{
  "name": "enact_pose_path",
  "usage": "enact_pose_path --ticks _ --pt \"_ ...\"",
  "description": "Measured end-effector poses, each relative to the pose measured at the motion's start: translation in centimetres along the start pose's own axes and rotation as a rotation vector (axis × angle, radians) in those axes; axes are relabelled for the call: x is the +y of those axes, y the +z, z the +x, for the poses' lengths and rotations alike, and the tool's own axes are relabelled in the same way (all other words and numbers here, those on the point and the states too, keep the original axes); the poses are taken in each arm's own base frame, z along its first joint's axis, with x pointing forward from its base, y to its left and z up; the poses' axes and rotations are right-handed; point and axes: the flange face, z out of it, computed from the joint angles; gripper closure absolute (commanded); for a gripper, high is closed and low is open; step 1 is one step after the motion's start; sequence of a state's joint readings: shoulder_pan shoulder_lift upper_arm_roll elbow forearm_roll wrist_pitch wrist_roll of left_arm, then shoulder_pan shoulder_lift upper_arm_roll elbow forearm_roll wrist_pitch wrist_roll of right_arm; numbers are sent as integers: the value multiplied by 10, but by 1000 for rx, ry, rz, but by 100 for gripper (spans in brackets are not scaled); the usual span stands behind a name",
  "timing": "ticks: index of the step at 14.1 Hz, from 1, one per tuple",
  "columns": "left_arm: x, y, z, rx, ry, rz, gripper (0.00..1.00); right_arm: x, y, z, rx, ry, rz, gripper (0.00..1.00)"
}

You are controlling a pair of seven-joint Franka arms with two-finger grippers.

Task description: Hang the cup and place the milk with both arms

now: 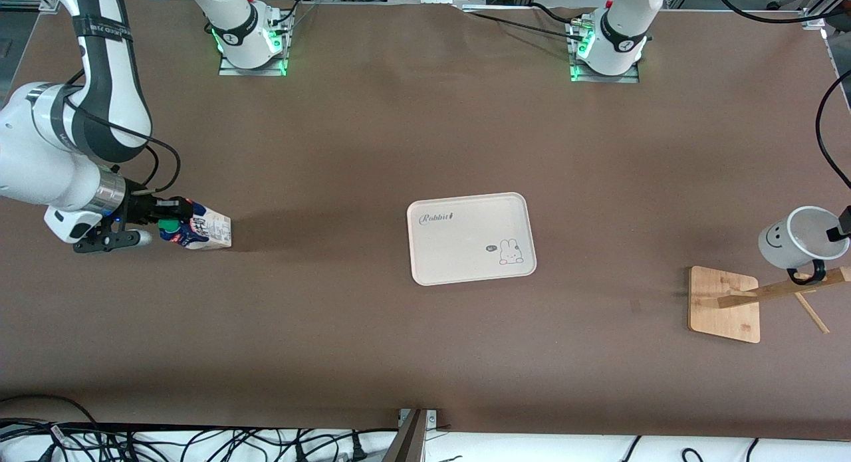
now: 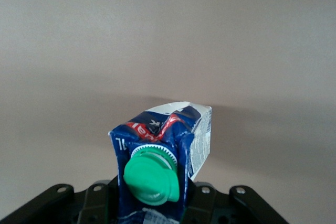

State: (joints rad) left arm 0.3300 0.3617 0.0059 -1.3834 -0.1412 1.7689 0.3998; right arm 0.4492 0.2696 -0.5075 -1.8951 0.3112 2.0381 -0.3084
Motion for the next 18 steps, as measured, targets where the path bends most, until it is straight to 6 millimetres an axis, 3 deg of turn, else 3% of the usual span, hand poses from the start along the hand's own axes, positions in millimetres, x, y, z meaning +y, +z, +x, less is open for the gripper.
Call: enact_pose_path --ticks 4,6,8,11,13,18 --pt "9 1 3 -1 16 -5 0 1 10 -10 2 5 6 68" --pt "25 -1 6 -20 32 -19 0 3 16 -13 7 10 3 68" --pt "64 -11 10 -43 30 -30 0 5 22 -16 10 16 0 68" --pt "158 -36 9 -85 25 20 0 7 25 -18 11 23 -1 68" --pt "204 -47 3 -100 19 34 0 8 25 -18 11 55 -1 68" --pt "241 -42 -19 -143 16 34 0 8 27 -19 7 156 0 67"
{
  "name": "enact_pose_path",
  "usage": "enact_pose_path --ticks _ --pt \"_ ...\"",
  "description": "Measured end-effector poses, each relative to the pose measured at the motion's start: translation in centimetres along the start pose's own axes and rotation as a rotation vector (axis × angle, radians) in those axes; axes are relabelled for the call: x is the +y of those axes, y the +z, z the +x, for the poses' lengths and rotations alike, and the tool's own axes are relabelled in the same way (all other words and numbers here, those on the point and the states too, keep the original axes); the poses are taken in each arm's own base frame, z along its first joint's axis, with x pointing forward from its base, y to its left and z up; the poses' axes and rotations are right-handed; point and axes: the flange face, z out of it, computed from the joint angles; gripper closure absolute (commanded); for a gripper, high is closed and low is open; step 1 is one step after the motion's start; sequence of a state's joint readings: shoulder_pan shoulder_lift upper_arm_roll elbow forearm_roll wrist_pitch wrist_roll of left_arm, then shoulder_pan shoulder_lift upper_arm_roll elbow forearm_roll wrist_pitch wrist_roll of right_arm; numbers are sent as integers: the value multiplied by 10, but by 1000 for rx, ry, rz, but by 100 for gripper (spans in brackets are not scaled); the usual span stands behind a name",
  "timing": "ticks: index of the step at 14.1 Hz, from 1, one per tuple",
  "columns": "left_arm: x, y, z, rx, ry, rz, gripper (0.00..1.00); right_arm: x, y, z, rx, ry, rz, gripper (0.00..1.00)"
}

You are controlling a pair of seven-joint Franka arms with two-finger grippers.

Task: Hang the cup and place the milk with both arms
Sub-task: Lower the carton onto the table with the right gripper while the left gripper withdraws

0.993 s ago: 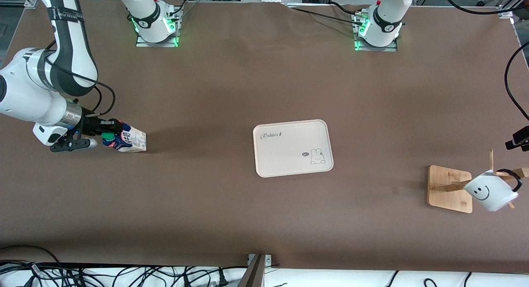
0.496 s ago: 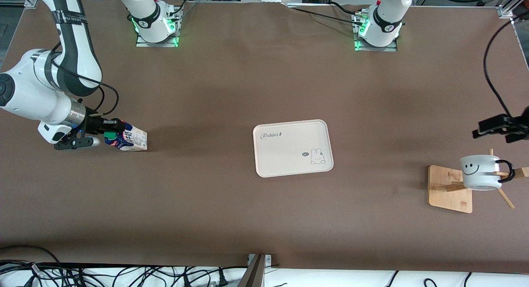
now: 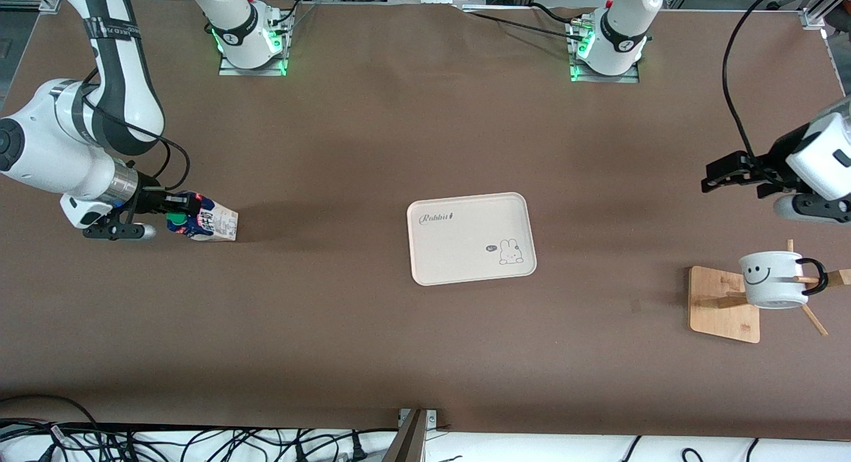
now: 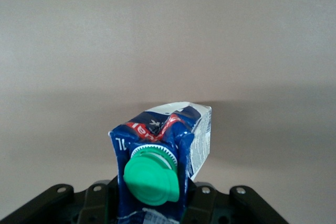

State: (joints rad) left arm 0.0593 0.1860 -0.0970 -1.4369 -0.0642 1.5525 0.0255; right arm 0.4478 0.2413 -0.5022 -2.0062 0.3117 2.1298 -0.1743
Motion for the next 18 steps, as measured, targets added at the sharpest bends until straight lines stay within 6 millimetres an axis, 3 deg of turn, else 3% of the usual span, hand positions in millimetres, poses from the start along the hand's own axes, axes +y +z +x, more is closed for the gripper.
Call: enact_pose_path --ticks 1,2,3,4,8,13,15,18 --pt "4 4 -5 -7 4 1 0 0 0 0 -1 3 0 63" --pt "7 7 -10 -5 7 3 0 0 1 -1 -2 5 0 47" --pt "10 12 -15 -1 10 5 0 1 1 -1 -3 6 0 7" --pt "13 18 -21 -4 14 8 0 2 1 -1 -3 9 0 0" --pt "14 32 -39 0 32 98 0 7 2 -1 1 41 23 0" --pt "-8 26 -44 30 5 142 0 6 -5 2 10 42 28 0" --pt "-17 22 -43 54 -12 142 0 -2 -28 7 -14 36 47 0" --pt "-16 16 -42 69 -10 142 0 -11 -100 14 -56 40 77 0"
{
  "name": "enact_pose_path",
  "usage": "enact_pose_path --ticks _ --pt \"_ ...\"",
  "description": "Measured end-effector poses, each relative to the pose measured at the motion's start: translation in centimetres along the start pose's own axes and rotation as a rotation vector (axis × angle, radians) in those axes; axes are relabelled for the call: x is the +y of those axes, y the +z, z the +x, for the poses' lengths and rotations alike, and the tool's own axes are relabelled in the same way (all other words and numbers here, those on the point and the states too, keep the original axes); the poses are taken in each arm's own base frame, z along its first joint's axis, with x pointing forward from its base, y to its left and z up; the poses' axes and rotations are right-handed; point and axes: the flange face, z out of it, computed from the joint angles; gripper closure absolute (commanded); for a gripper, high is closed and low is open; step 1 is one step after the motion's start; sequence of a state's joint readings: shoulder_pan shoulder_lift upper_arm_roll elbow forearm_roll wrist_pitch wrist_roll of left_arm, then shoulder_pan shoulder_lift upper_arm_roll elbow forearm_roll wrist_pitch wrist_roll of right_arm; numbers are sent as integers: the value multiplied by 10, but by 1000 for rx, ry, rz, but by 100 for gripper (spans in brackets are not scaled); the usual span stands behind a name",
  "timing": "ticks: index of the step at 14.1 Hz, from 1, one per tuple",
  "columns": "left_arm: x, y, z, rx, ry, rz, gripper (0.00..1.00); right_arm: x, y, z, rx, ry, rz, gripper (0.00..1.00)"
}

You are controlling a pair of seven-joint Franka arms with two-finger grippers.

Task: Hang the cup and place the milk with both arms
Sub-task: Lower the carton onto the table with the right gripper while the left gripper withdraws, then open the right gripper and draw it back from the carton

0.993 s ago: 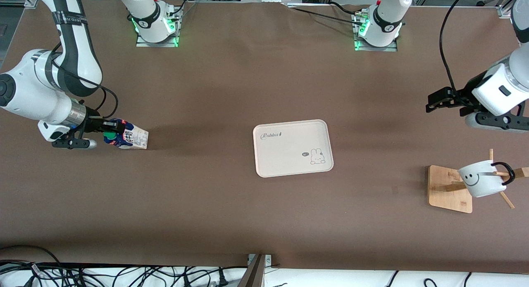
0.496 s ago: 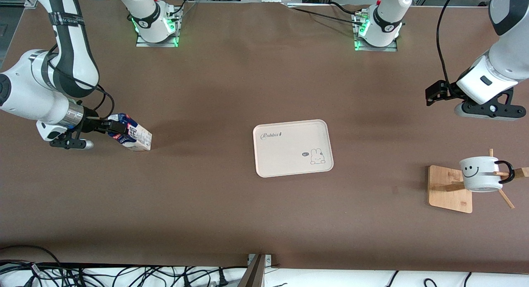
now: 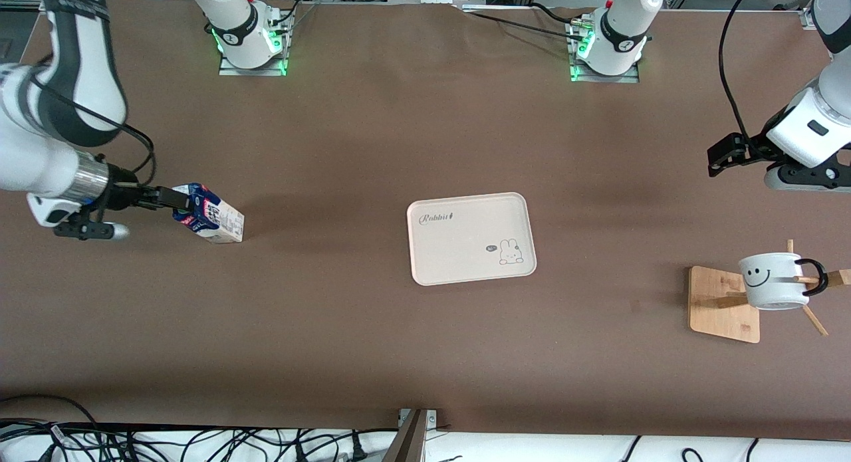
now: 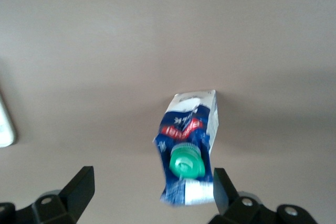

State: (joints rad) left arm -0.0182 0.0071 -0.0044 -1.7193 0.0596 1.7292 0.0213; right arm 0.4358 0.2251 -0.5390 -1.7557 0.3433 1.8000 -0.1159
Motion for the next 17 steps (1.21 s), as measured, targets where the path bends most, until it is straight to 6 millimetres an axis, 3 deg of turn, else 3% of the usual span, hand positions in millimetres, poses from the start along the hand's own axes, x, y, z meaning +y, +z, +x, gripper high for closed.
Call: enact_pose_path --ticks 3,6,10,13,17 --pt "1 -1 1 7 -2 -2 0 -9 -79 -4 25 -40 -58 0" --pt "-11 2 3 10 -30 -7 0 -20 -127 -10 62 -80 -185 0" --pt "-18 2 3 10 -43 -8 0 -45 -149 -17 74 -120 -222 0" --pt "-19 -8 4 10 -45 -8 0 -37 -164 -19 95 -131 -226 0" --pt "-14 -4 7 -7 -39 -9 0 -35 -170 -20 95 -182 -229 0"
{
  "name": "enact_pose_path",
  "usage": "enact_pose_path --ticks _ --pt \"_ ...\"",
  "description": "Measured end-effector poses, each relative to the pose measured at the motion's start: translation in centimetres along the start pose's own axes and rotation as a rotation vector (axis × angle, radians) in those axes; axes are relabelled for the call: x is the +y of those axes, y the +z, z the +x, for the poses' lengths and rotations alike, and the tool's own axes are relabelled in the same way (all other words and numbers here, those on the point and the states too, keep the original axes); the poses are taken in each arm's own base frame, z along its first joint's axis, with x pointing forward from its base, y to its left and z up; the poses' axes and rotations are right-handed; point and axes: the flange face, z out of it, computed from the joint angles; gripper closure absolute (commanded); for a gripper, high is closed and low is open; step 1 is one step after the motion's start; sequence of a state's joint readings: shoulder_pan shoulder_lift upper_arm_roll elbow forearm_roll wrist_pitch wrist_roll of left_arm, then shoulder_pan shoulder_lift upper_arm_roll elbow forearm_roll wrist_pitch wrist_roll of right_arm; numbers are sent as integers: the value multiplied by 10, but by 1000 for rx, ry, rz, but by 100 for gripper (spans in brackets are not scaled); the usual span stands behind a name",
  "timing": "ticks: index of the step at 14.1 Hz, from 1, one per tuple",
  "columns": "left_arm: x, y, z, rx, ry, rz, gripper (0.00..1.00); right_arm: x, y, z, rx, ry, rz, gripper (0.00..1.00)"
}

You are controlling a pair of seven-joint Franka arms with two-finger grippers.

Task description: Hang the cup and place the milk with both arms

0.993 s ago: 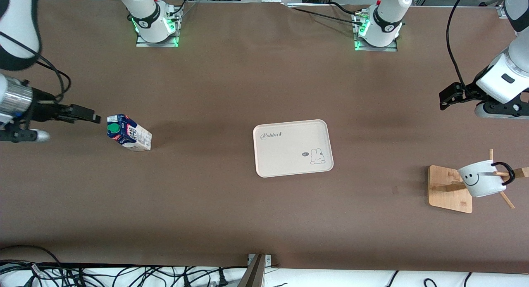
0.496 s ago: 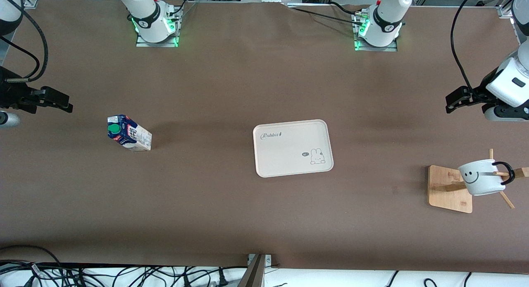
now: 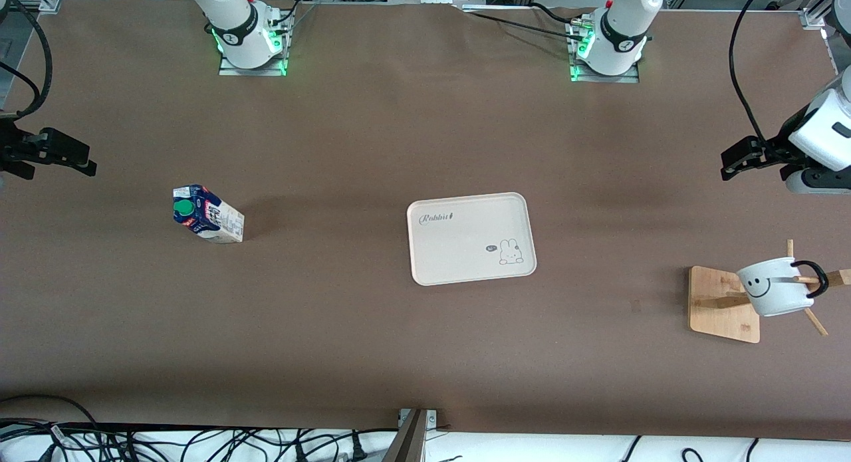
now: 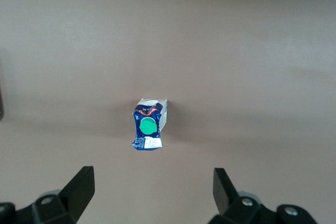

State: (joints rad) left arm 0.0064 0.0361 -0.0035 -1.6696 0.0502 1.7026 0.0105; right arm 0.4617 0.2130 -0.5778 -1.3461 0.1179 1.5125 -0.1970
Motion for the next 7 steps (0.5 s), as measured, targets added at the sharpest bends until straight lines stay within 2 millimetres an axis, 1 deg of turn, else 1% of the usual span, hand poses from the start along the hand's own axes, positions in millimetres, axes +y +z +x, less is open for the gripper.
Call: enact_pose_path --ticks 2,5,7 --pt "2 2 -1 -17 3 -1 0 0 1 0 -1 -20 -1 0" --pt "8 -1 -1 -20 9 -16 0 0 4 2 -9 -34 -9 0" --pt "11 -2 -1 -18 13 -20 0 3 4 1 -12 -61 -17 0"
